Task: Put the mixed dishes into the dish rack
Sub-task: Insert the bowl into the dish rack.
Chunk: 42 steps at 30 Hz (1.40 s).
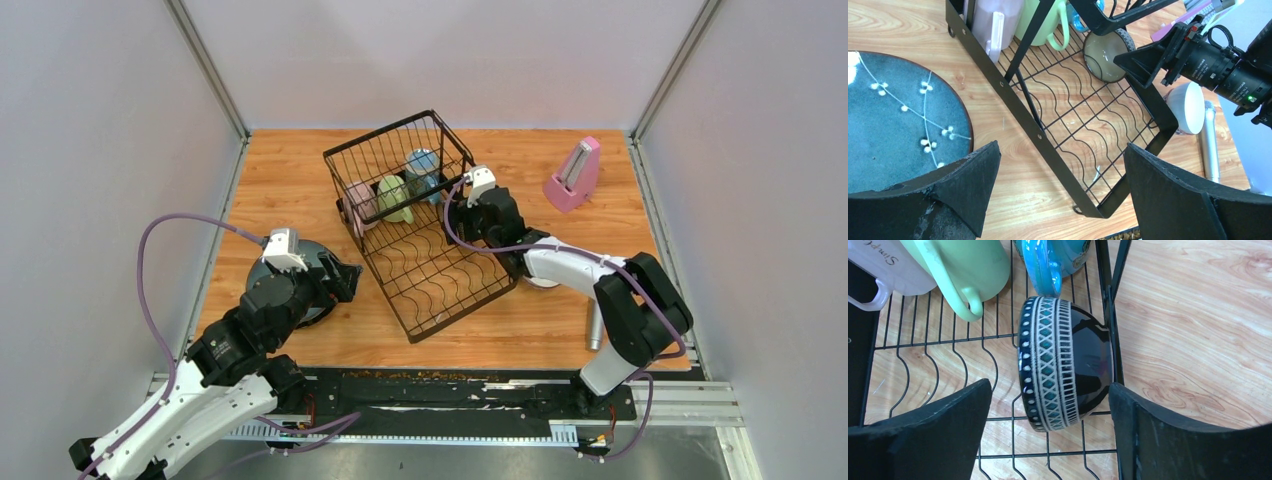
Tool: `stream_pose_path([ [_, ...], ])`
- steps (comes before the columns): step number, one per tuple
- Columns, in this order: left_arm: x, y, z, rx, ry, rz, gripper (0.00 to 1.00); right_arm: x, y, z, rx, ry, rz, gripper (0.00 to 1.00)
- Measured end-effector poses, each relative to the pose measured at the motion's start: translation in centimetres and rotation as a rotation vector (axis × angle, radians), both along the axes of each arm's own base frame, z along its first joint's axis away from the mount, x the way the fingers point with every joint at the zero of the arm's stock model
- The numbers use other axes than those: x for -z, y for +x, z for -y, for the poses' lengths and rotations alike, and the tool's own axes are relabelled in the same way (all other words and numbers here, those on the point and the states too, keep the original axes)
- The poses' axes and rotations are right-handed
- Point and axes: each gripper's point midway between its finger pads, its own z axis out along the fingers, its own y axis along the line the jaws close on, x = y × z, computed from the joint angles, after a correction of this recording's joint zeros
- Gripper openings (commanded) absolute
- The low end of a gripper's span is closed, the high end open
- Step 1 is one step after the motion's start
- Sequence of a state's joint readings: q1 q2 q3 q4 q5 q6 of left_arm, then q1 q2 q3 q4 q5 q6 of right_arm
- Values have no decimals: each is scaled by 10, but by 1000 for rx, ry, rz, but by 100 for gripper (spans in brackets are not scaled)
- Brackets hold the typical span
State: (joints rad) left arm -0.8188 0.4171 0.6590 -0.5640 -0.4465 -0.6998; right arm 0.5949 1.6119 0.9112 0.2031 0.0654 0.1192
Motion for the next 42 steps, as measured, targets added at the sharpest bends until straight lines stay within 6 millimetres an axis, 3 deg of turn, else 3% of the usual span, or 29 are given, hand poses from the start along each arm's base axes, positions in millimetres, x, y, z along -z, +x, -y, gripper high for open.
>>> stream_pose_path([
  [3,0,0,0,0,2,-2,100,3,-1,2,-5,16,-21,96],
  [9,1,1,1,1,2,-2,100,-1,-10,4,-23,36,-49,97],
  [16,2,0,5,20,4,-9,100,-56,-35,12,-36,126,7,97],
  [19,0,0,8,34,1,-3,100,-82,-44,30,39,166,48,97],
  [21,-1,0,10,46,-1,2,100,-87,-49,51,134,182,48,97],
  [23,-2,0,11,52,-2,6,100,-80,-52,76,253,188,21,95],
  [29,-10,0,15,72,-22,30,100,-22,-82,185,682,205,-174,86],
  [33,-17,-1,21,103,-42,54,100,-5,-100,231,851,279,-243,75],
  [36,-20,-2,28,139,-41,65,100,4,-106,245,897,324,-303,68],
  [42,-7,0,43,203,8,28,100,30,-107,236,855,342,-440,58],
])
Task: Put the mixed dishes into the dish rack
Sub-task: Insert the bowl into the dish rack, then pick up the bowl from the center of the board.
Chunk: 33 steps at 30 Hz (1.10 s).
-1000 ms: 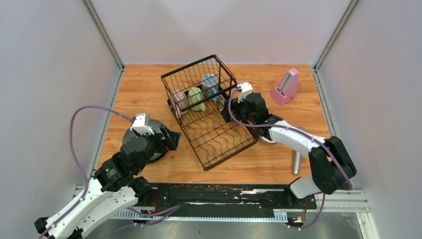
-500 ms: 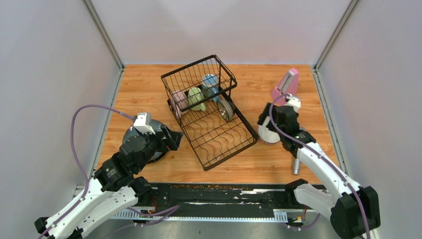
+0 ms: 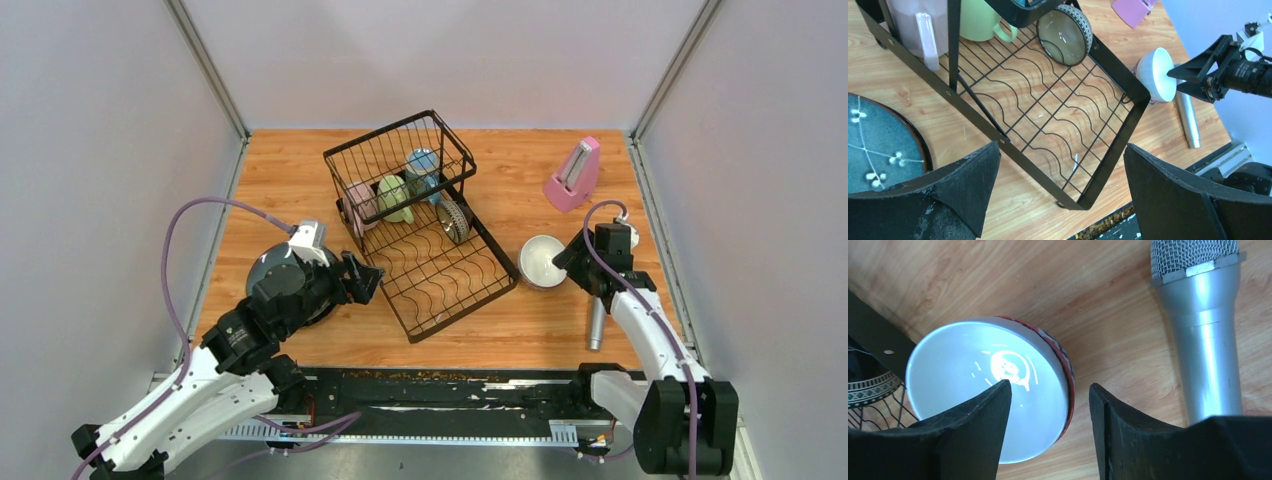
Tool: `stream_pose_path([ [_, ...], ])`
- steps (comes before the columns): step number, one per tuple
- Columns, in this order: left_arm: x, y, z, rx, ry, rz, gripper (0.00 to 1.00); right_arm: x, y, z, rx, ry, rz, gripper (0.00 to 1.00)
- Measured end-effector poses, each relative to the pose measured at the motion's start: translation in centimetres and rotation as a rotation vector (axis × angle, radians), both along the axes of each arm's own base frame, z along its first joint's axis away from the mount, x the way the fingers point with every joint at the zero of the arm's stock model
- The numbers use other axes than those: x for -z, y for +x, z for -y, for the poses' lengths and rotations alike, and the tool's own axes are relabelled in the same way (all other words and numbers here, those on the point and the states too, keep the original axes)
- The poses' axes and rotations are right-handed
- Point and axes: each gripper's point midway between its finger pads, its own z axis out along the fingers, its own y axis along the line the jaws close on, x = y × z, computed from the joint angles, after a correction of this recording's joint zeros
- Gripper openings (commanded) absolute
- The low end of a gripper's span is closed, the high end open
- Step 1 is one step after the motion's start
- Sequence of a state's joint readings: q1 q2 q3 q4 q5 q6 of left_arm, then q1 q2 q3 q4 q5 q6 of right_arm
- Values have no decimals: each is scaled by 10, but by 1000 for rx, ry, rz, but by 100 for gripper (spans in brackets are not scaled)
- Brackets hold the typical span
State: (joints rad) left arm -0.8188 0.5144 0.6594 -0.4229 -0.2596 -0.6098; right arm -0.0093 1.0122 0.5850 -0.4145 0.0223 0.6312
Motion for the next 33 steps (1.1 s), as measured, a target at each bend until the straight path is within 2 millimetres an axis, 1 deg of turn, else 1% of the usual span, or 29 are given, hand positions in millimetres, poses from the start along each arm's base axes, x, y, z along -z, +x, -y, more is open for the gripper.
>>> stream_pose_path([
  [1,2,0,2,10,10,-6,100,5,0,-1,-5,5,-18,56],
  [3,5,0,4,23,18,-12,100,14,-2,-1,-12,10,-54,49],
  [5,6,-1,6,32,21,-14,100,22,-4,-2,-23,8,-87,47],
  [8,5,-2,7,40,19,-15,100,28,-4,-2,-38,3,-111,44],
  [10,5,-2,7,43,19,-16,100,28,-3,-1,-47,-6,-114,42],
  [12,5,-2,7,44,19,-16,100,25,0,-1,-57,-15,-109,36],
  [18,5,-2,9,48,17,-15,100,16,6,3,-60,-43,-90,34],
  [20,6,-1,11,53,19,-19,100,14,8,6,-58,-62,-89,30],
  [22,9,-1,14,60,25,-28,100,14,9,8,-60,-77,-91,27],
  [28,14,-1,18,77,36,-44,100,17,9,7,-84,-93,-113,25],
  [30,14,-1,18,80,36,-46,100,18,9,7,-90,-96,-122,15],
  [33,14,-2,19,84,35,-46,100,20,7,8,-102,-107,-134,14],
])
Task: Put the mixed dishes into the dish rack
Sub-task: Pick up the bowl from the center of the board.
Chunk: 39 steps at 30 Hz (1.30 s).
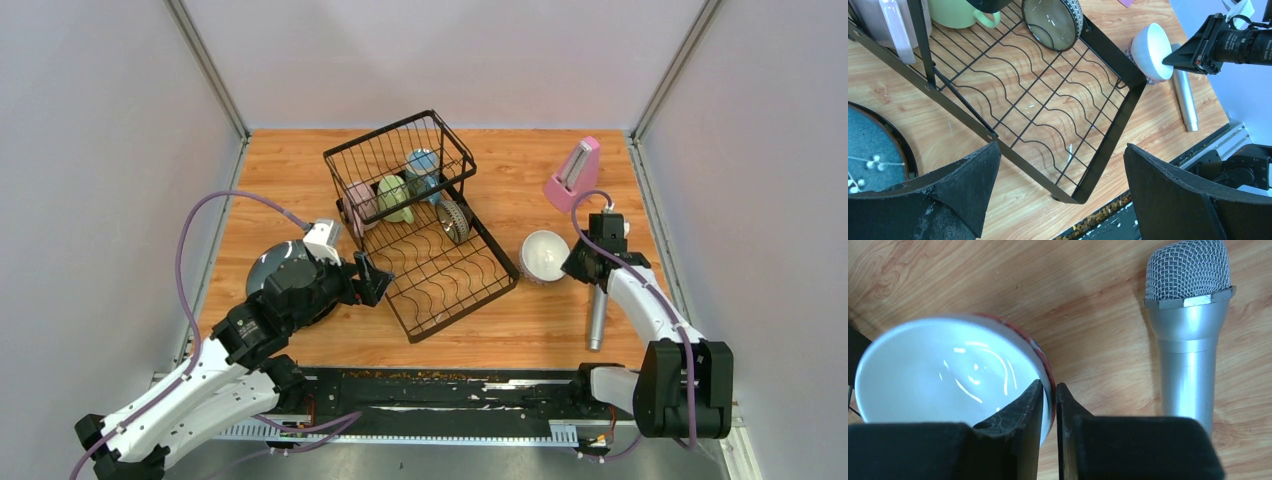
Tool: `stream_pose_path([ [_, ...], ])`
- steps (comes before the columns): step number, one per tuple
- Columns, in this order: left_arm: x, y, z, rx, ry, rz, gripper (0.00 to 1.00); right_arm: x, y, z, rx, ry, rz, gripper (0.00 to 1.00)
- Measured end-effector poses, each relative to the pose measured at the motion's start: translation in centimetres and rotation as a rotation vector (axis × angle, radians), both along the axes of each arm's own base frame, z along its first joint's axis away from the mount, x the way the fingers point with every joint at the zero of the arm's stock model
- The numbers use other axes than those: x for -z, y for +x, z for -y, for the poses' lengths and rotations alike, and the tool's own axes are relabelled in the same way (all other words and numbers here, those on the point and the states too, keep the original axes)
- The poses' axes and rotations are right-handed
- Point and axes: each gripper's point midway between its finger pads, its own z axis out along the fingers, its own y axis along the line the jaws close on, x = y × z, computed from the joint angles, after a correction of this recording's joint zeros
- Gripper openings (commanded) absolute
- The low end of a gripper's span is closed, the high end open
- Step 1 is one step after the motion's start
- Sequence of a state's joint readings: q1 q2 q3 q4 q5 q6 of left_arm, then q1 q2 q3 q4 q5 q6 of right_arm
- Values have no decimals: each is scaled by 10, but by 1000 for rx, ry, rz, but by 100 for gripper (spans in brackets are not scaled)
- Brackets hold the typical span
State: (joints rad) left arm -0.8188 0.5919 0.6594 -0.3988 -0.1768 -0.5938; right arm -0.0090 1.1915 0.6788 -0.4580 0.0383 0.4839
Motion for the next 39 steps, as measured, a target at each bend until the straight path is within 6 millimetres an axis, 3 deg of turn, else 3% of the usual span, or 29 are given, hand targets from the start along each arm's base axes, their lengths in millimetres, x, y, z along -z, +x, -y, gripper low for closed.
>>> stream_pose_path([
  [5,0,-1,1,5,-1,-2,100,-1,-1,-6,-24,-10,-2,15],
  [9,1,0,3,11,0,-5,100,-2,-2,-10,-44,-26,-6,26],
  [13,2,2,6,16,0,-6,100,-3,-2,-13,-55,-32,-4,28],
  [25,2,3,9,23,-1,-7,100,-13,1,-14,-65,-63,-2,15],
  [27,1,3,10,26,-3,-6,100,-13,2,-14,-67,-64,-5,1],
  [33,4,1,13,46,6,-13,100,-8,1,-15,-73,-68,-25,0],
  [39,7,0,15,63,15,-22,100,-20,-2,-14,-75,-66,8,0],
])
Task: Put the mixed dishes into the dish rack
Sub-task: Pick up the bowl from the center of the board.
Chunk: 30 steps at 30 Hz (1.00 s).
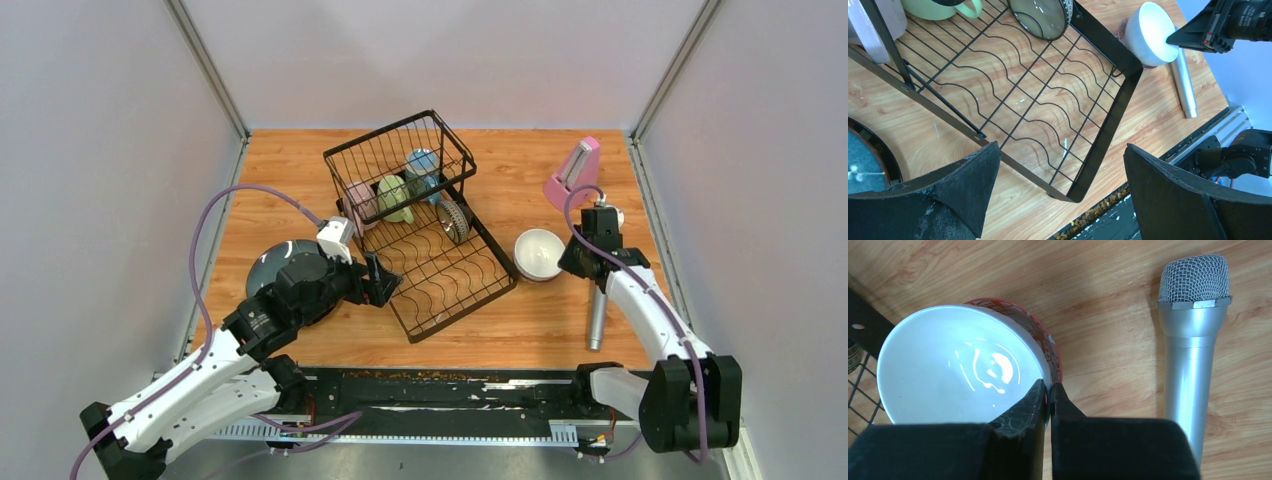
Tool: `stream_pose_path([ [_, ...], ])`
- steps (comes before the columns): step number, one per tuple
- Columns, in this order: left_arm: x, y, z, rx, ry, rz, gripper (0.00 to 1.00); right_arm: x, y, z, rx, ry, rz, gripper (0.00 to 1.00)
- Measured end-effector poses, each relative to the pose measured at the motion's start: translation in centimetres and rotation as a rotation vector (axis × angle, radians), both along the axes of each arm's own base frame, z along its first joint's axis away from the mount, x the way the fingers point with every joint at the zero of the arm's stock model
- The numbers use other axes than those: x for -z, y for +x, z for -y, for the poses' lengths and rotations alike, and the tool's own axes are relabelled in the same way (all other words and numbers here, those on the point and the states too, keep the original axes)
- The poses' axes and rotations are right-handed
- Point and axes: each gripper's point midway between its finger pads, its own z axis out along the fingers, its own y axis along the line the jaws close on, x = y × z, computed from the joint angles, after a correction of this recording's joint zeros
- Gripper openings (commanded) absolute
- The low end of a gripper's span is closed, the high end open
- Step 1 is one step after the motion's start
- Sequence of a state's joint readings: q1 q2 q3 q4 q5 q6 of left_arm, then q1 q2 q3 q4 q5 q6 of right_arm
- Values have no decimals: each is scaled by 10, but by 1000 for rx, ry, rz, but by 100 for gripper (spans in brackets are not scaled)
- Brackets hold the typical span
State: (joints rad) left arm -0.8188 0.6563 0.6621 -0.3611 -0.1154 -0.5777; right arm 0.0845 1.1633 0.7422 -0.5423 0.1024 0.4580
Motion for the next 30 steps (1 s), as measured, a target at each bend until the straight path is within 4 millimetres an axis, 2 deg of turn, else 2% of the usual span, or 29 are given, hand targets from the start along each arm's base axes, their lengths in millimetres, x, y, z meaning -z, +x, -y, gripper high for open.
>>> stream_pose_path([
  [6,2,1,2,3,3,-14,100,-28,-5,-2,-8,12,90,0],
  [13,-15,6,9,-50,-104,-43,100,-58,-17,-4,-11,42,188,0],
  [19,-28,13,20,-72,-176,-76,100,-76,-30,-18,-43,116,210,0],
  [23,-33,13,26,-63,-214,-93,97,-78,-36,-35,-91,154,194,0],
  [26,-32,15,35,-47,-194,-123,93,-78,-43,-55,-161,151,176,0],
  [30,-19,20,49,-22,-128,-184,91,-83,-48,-89,-268,123,156,0],
])
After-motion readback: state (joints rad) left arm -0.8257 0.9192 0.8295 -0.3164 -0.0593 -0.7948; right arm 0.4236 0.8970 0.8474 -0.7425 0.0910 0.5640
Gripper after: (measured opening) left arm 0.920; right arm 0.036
